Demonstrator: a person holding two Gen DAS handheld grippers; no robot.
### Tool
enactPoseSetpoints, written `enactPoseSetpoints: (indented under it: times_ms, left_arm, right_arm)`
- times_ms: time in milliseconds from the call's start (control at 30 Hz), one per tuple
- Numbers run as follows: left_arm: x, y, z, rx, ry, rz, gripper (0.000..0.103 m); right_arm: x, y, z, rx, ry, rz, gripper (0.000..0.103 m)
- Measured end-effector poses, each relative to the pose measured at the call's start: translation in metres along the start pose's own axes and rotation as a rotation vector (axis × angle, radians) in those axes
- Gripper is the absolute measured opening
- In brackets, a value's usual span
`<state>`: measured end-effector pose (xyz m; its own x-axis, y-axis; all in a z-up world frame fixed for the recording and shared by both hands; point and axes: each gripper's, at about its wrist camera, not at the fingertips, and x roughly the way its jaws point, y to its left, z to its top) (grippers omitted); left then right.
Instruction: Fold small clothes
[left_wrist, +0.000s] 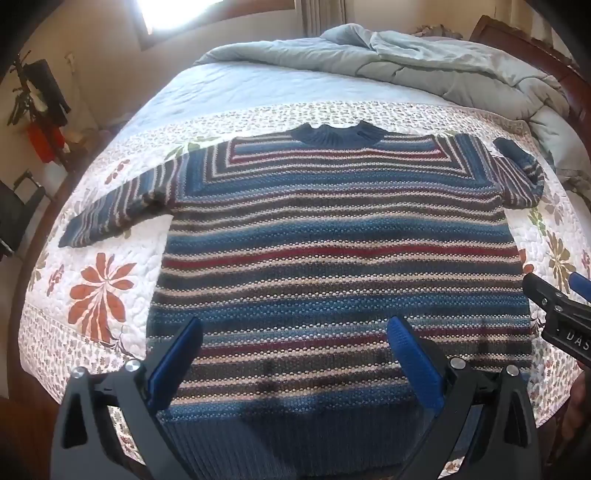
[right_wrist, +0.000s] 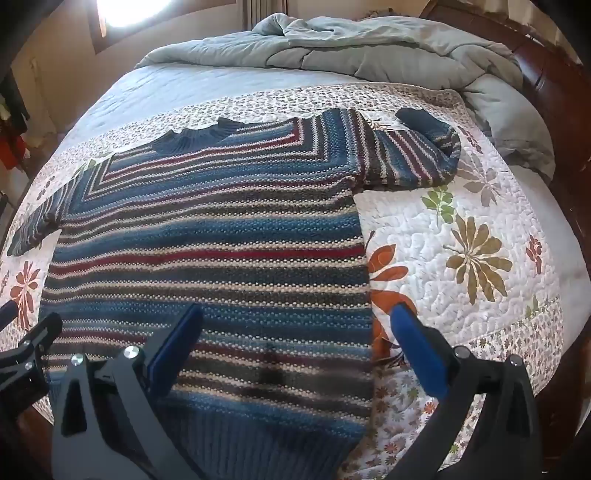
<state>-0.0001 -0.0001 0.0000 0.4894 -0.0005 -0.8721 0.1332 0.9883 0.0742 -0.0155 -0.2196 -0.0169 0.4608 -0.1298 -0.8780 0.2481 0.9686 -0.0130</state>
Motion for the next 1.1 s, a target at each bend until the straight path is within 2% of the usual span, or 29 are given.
enactPoseSetpoints:
  times_ms: [1100]
  left_arm:
    - [0.0015, -0.0012, 0.0017, 0.001, 0.001, 0.001, 0.100]
  right_arm:
    - [0.0047, 0.0051, -0.0015, -0.005, 0.007, 0.007, 0.101]
